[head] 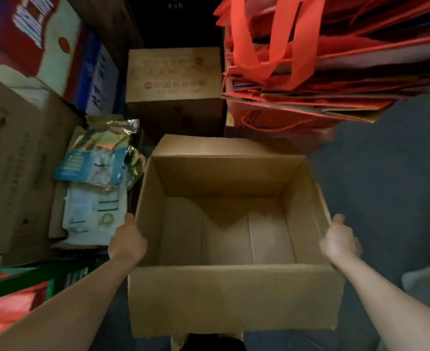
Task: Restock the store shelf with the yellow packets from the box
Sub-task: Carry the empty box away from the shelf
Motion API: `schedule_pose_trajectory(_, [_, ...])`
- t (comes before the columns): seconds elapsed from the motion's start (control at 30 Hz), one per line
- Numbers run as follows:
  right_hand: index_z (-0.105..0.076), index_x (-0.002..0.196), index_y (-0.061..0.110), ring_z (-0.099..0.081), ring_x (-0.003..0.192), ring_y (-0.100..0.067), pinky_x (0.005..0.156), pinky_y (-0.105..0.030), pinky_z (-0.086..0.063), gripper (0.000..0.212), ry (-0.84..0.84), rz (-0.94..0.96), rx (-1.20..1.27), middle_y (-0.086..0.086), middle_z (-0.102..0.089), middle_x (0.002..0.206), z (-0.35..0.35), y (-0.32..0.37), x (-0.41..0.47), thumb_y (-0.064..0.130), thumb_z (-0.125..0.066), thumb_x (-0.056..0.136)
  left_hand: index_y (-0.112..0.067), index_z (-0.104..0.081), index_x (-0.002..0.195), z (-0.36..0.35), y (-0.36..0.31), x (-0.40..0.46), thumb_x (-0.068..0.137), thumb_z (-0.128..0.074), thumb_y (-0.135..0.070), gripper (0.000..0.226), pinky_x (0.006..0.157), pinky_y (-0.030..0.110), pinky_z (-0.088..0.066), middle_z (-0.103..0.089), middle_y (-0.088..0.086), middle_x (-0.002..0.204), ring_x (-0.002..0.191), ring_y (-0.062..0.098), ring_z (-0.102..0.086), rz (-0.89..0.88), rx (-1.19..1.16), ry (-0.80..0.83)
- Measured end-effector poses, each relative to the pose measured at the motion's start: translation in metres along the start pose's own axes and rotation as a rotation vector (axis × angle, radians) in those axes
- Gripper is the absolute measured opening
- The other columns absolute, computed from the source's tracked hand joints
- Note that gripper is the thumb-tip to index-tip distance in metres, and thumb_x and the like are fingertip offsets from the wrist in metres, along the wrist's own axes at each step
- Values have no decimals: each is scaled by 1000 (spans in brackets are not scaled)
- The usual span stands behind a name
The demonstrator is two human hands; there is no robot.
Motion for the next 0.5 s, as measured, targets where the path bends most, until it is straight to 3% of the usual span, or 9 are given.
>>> schedule_pose_trajectory(0.13, [-30, 127, 1, -45, 67, -25, 45, -27, -31, 44, 14, -8, 61, -18, -56, 96, -47, 11, 33, 0, -52, 88, 2, -39, 114, -40, 2, 32, 88, -51, 1, 30, 71, 47, -46, -60, 28, 101, 91, 43, -59, -16, -18, -37])
schedule_pose_trajectory(0.27, [-33, 123, 1, -56, 85, -36, 63, -34, -40, 40, -2, -5, 118, -24, -59, 103, -87, 21, 60, -2, -51, 87, 3, -40, 111, -70, 4, 60, 87, -50, 4, 27, 63, 43, -43, -60, 28, 93, 83, 42, -59, -30, -51, -79])
schedule_pose_trajectory(0.37, [-31, 125, 3, -57, 85, -37, 62, -36, -40, 43, 5, -1, 161, -24, -59, 99, -108, 27, 74, -4, -50, 87, 4, -40, 111, -84, 6, 80, 88, -48, 1, 24, 61, 41, -42, -60, 29, 92, 80, 43, -59, -49, -83, -108])
schedule_pose_trajectory(0.43, [-29, 128, 6, -56, 79, -34, 62, -36, -43, 46, 46, 29, 196, -20, -59, 97, -120, 31, 81, -3, -49, 87, 4, -40, 116, -91, 7, 89, 90, -47, -1, 28, 63, 40, -43, -60, 30, 95, 81, 42, -59, -47, -108, -97])
schedule_pose_trajectory(0.5, [-24, 135, 12, -58, 93, -37, 73, -39, -48, 55, 134, 79, 242, -20, -59, 111, -128, 34, 85, 0, -49, 87, -3, -37, 131, -94, 11, 97, 92, -47, -3, 40, 67, 38, -43, -60, 28, 104, 88, 42, -59, 0, -164, -23])
Point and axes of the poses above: each hand's wrist, its own x-axis towards the middle knuckle, its own z-axis out of the back of the hand, y = z × x, the point moved 5 cm from there along x, towards the middle knuckle
